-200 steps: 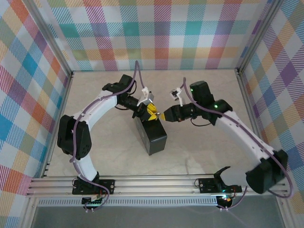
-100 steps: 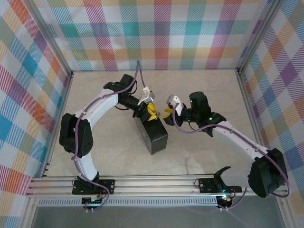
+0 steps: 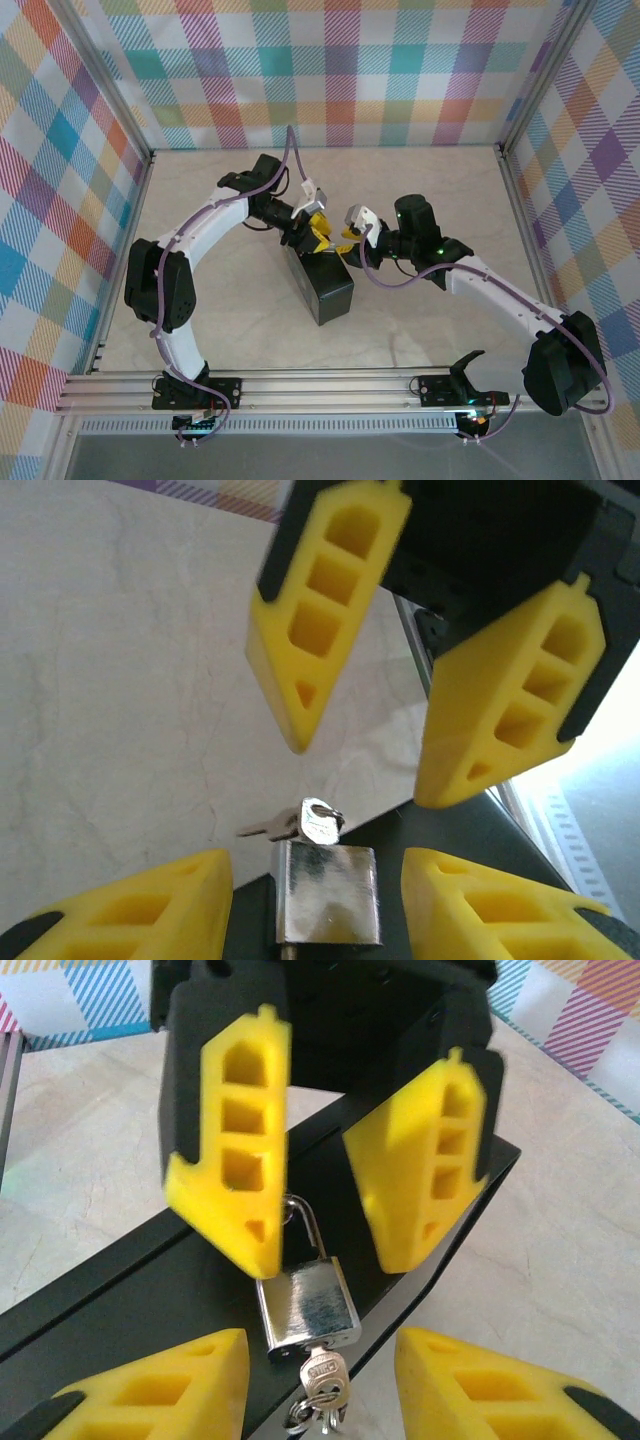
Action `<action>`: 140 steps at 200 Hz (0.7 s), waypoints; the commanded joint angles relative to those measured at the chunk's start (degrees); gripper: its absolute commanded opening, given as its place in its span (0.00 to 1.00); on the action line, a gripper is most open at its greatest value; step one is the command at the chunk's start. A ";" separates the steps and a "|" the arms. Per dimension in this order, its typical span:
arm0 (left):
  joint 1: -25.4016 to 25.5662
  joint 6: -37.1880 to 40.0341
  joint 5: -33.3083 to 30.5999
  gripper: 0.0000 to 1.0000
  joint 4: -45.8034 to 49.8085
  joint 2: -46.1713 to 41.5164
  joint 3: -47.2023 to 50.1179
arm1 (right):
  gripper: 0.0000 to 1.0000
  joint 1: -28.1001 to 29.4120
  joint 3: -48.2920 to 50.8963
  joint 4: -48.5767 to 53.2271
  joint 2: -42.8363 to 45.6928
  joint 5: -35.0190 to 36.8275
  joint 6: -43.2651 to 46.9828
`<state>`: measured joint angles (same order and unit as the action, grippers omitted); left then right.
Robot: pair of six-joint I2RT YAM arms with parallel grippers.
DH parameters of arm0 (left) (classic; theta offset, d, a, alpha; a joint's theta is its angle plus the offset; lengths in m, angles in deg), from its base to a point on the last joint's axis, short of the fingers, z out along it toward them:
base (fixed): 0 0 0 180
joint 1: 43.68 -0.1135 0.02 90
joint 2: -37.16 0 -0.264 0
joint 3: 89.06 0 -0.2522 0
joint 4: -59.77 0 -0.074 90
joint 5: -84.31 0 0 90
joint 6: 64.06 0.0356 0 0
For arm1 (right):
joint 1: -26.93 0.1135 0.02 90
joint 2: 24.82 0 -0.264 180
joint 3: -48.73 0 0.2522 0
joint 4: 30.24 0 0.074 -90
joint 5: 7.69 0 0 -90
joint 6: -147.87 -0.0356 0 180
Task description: Unlock a padlock with a key
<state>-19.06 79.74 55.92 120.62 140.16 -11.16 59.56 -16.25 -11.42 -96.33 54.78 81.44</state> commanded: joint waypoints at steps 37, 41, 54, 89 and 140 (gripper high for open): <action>-1.11 -10.28 -9.85 0.46 -6.25 -6.96 -0.79 | 0.45 0.43 -7.01 3.66 -5.69 -7.01 6.55; -1.13 -10.95 -10.83 0.46 -6.55 -7.28 -0.39 | 0.45 0.41 -7.59 4.22 -6.24 -7.36 6.99; -1.33 -14.61 -13.70 0.45 -8.56 -8.85 1.42 | 0.45 0.43 -9.47 6.42 -8.02 -8.57 8.66; -1.76 -30.86 -28.39 0.45 -19.56 -13.84 8.57 | 0.46 0.42 -12.21 12.10 -10.31 -12.09 11.95; -2.08 -45.51 -44.91 0.45 -20.70 -19.14 13.65 | 0.46 0.43 -13.27 15.64 -12.59 -13.28 13.79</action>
<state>-20.57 44.44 22.28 101.93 124.99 0.49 59.66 -27.79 0.84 -107.80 44.64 92.04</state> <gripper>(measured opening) 0.452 0.462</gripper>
